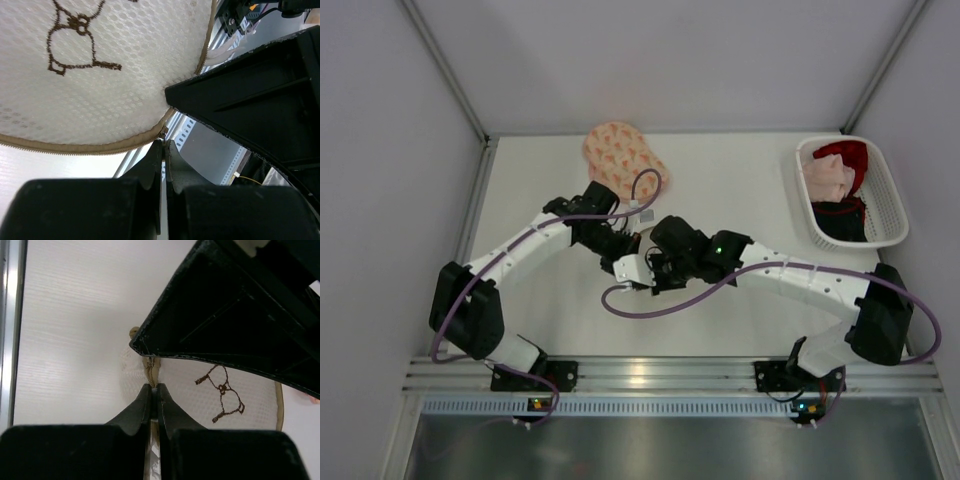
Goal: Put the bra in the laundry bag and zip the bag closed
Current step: Zip the zipper on the laundry bag.
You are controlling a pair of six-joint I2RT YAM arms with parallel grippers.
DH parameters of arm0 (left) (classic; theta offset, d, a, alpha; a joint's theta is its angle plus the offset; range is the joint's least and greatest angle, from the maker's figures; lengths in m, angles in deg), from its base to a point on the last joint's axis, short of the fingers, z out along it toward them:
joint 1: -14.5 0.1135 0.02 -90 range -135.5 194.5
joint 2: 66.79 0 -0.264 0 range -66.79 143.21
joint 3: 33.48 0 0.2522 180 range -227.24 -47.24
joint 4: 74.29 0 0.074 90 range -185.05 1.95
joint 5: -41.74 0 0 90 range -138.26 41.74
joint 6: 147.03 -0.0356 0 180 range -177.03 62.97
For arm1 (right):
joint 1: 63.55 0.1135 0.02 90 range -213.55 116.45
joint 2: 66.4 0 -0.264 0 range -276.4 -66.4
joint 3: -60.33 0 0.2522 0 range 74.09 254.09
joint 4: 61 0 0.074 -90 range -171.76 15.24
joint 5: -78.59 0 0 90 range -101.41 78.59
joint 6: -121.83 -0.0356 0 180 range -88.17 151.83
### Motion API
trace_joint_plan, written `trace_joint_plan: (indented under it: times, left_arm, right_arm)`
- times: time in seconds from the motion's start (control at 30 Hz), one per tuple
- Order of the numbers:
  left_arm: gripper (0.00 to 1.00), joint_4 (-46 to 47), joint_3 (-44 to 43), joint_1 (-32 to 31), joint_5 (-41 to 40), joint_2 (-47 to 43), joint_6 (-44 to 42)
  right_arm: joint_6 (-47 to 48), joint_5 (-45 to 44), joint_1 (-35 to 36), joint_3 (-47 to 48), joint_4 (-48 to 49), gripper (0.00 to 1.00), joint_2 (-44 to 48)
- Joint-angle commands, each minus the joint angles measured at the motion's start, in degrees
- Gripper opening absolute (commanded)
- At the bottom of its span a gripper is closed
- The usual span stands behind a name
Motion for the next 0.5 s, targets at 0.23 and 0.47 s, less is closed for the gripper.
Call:
trace_joint_plan:
  times: [0.23,0.47]
  left_arm:
    - [0.1,-0.98,-0.6,0.29,3.97,0.4,-0.72]
    - [0.33,-1.07,-1.39,0.29,4.59,1.89,0.07]
  right_arm:
    - [-1.09,-4.03,0.84,2.35,5.13,0.0,0.98]
    - [-1.45,-3.95,0.84,2.26,5.22,0.0,1.24]
